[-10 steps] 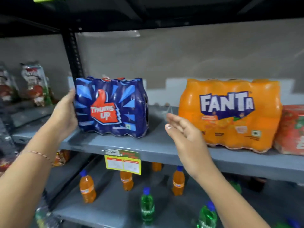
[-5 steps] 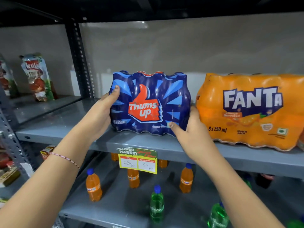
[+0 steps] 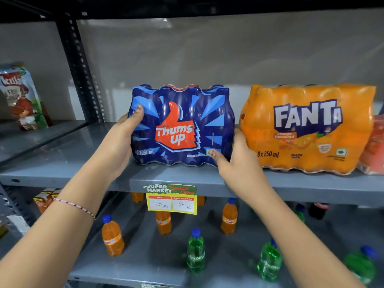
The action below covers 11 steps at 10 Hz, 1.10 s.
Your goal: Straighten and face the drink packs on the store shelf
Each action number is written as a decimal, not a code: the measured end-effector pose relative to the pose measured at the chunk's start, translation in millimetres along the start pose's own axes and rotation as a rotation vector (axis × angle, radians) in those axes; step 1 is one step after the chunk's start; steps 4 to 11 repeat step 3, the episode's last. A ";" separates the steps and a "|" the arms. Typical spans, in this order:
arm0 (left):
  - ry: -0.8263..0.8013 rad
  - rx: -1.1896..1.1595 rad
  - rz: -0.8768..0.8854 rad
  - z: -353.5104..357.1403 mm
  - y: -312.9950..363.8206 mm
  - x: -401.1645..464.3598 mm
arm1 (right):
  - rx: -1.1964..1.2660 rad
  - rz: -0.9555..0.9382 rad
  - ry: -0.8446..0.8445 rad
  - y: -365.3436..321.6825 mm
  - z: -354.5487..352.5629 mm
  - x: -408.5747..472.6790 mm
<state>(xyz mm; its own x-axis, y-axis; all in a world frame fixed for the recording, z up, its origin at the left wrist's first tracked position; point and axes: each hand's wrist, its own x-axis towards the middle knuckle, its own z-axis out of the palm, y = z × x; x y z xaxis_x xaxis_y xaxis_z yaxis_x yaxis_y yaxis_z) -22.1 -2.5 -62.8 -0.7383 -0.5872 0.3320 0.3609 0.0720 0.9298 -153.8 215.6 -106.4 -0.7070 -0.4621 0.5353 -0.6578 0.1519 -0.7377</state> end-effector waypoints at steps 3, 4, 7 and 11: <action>0.440 0.616 0.216 49.3 -11.5 -42.9 | 0.086 -0.184 0.148 -5.9 -13.7 -36.1; 0.440 0.616 0.216 49.3 -11.5 -42.9 | 0.086 -0.184 0.148 -5.9 -13.7 -36.1; 0.440 0.616 0.216 49.3 -11.5 -42.9 | 0.086 -0.184 0.148 -5.9 -13.7 -36.1; 0.440 0.616 0.216 49.3 -11.5 -42.9 | 0.086 -0.184 0.148 -5.9 -13.7 -36.1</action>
